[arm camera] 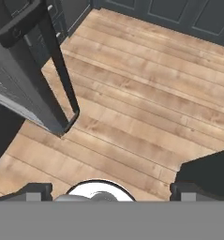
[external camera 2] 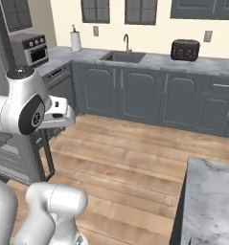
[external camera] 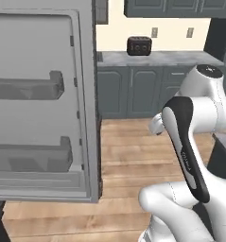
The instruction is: Place the beer on the top shelf of the fridge to keep it out of children's reach, and place the lemon and kiwi on lower shelves for easy access.
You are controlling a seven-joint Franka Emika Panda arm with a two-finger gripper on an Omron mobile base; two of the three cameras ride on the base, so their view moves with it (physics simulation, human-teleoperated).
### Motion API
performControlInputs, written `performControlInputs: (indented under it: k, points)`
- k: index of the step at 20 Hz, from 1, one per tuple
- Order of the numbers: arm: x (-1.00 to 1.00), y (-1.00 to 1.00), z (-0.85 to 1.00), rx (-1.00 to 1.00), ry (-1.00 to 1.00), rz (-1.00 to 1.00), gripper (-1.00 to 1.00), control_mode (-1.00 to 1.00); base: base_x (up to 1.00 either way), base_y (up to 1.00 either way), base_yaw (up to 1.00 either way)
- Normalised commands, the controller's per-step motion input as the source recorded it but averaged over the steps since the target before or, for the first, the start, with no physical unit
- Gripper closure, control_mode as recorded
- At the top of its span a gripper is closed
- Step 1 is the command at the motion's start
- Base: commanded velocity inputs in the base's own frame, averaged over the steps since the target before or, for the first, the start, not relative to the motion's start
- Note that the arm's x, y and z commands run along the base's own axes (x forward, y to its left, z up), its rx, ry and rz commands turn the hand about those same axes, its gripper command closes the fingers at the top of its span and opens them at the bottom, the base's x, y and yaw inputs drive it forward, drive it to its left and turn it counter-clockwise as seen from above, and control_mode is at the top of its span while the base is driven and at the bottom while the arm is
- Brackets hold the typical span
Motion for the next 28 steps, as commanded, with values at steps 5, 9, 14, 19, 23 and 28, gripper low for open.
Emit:
performControlInputs:
  k: [5,9,14,19,23,28]
  points:
    - [0.00,0.00,0.00,0.00,0.00,0.00,-1.00,1.00,1.00,-0.10,0.00]
    - [0.00,0.00,0.00,0.00,0.00,0.00,-1.00,1.00,1.00,-0.18,0.00]
    - [0.00,0.00,0.00,0.00,0.00,0.00,-1.00,1.00,1.00,-0.05,0.15]
    - [0.00,0.00,0.00,0.00,0.00,0.00,-1.00,1.00,0.97,0.00,0.47]
    - [0.00,0.00,0.00,0.00,0.00,0.00,-1.00,1.00,0.96,0.00,0.62]
    - [0.00,0.00,0.00,0.00,0.00,0.00,-1.00,1.00,0.98,0.00,0.68]
